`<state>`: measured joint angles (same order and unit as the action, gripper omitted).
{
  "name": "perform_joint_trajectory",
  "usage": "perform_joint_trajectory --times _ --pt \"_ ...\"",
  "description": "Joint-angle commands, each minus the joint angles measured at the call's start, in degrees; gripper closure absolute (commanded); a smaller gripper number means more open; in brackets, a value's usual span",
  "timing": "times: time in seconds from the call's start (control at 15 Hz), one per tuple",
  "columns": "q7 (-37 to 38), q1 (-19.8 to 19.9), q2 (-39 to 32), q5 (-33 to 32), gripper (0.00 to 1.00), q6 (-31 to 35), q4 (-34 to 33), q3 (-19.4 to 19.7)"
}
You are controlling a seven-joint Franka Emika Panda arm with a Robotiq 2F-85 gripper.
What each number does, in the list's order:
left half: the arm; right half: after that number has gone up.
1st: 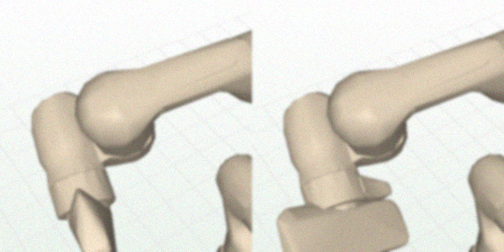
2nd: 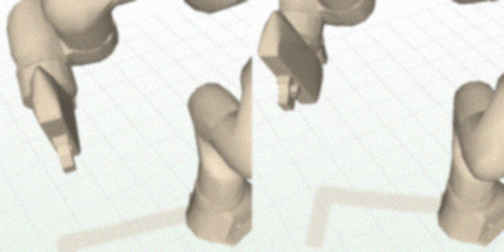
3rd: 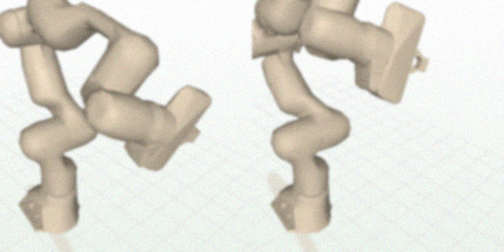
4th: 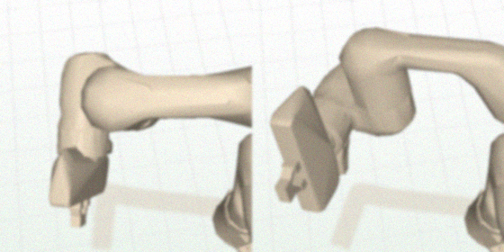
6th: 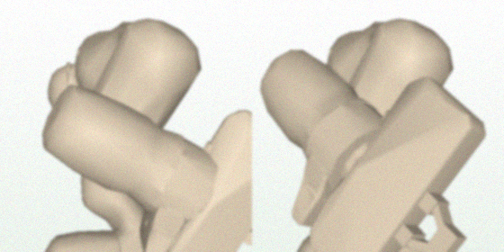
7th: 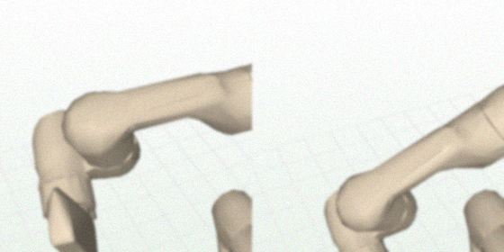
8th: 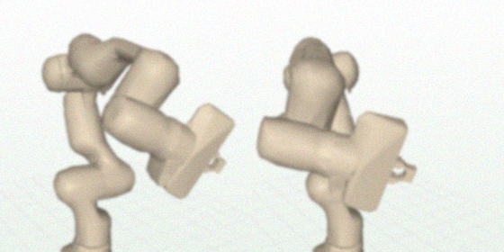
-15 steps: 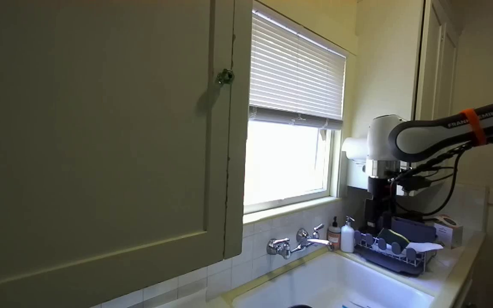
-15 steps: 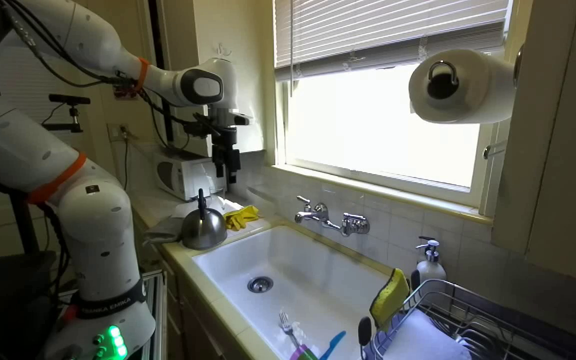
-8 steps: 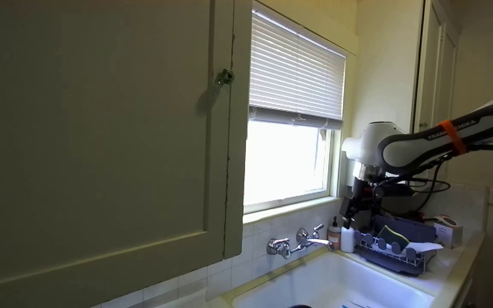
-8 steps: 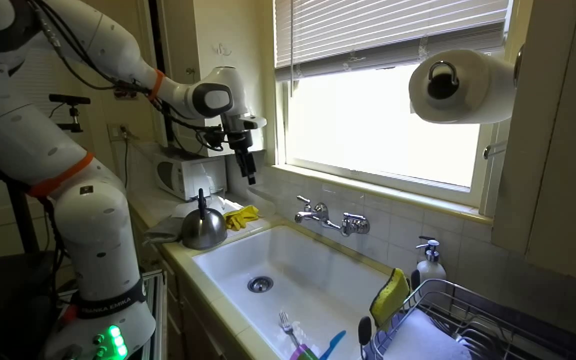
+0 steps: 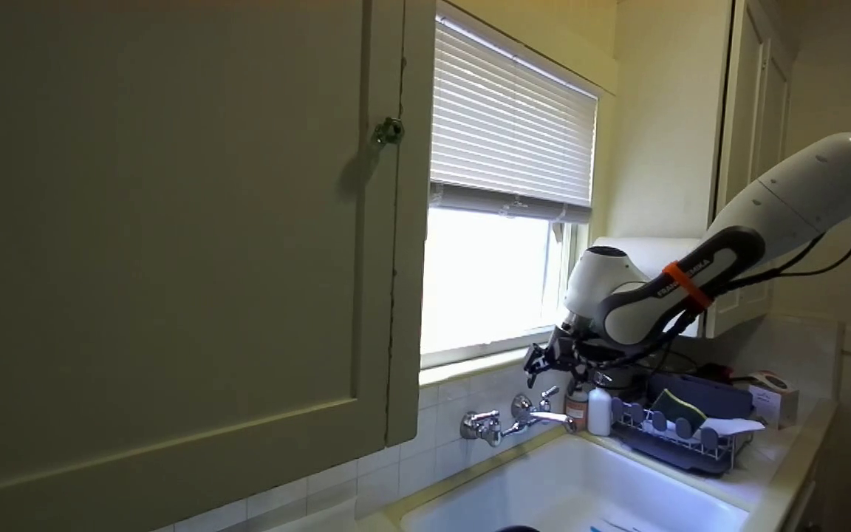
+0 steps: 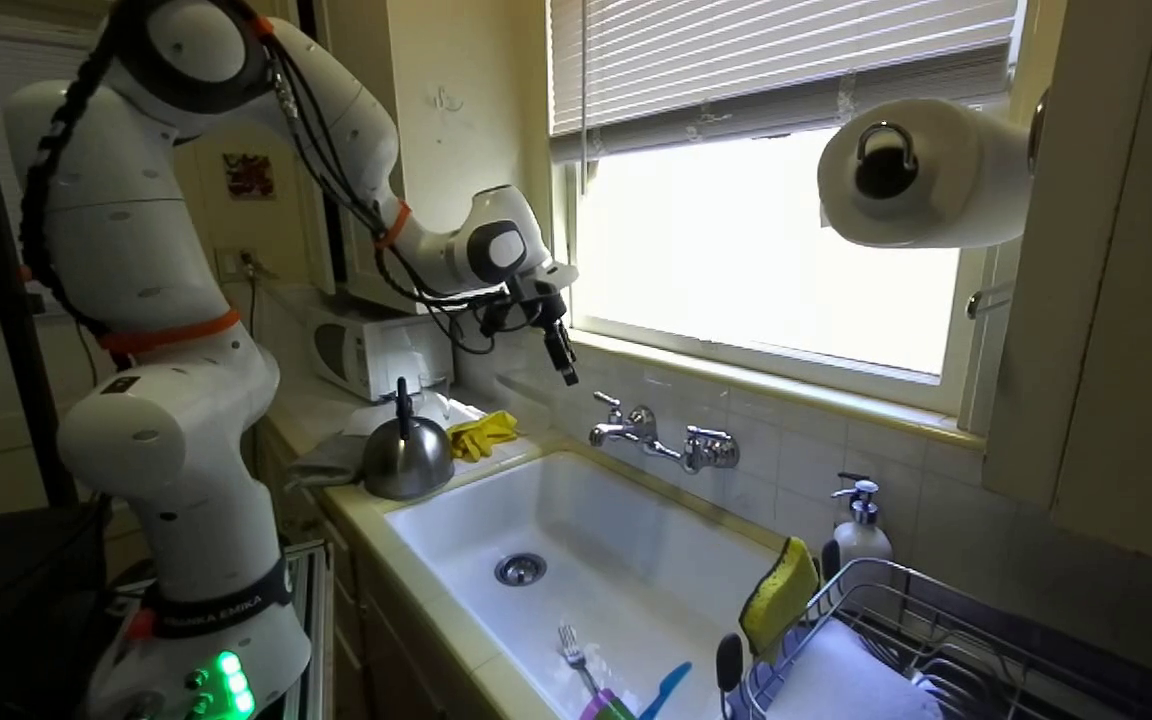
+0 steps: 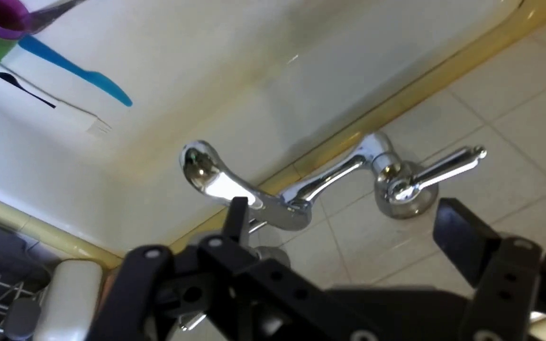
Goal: Move the faucet handle to the right
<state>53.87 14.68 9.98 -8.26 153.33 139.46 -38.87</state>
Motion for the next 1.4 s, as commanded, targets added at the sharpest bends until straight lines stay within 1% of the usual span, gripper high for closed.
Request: perform_joint_trajectory --times 0.0,0.07,0.13,0.27,0.33,0.4,0.47,0.53,0.6,0.73,0.87,1.0,1.13,1.27,1.33 --pt "3.67 3.22 -1.30 -1.64 0.00 -0.21 -1.64 -2.42" --pt "6.27 5.37 -2.39 -2.61 0.00 -0.44 -3.02 -4.24" --pt "7.55 6.32 -3.15 -2.90 0.00 -0.53 -3.87 -5.22" --pt "8.67 6.62 -3.68 -3.06 0.00 -0.64 -4.46 -5.88" --pt "14.82 7.75 -2.86 -5.81 0.00 -2.58 -4.34 -6.87" --pt "21.22 9.37 -1.69 -8.75 0.00 -2.71 -3.54 -8.25" --pt "24.41 10.36 -1.67 -9.02 0.00 -2.49 -3.34 -9.36" --pt "28.34 12.27 -0.43 -11.21 0.00 -0.88 -2.27 -10.87" --pt "32.12 13.28 -0.41 -12.10 0.00 -1.71 -2.45 -12.16" --pt "39.78 16.74 1.05 -14.44 0.00 -1.89 -2.03 -16.24" --pt "47.28 21.22 2.66 -16.27 0.00 -2.02 -1.41 -21.84" --pt "54.53 26.25 3.03 -17.34 0.00 -4.32 -1.30 -28.76" --pt "61.79 31.01 0.75 -19.35 0.00 -9.75 -2.84 -35.75" --pt "69.05 35.57 -4.29 -23.22 0.00 -14.39 -4.93 -42.43" --pt "70.69 38.04 -5.59 -23.97 0.00 -15.59 -5.73 -45.65"
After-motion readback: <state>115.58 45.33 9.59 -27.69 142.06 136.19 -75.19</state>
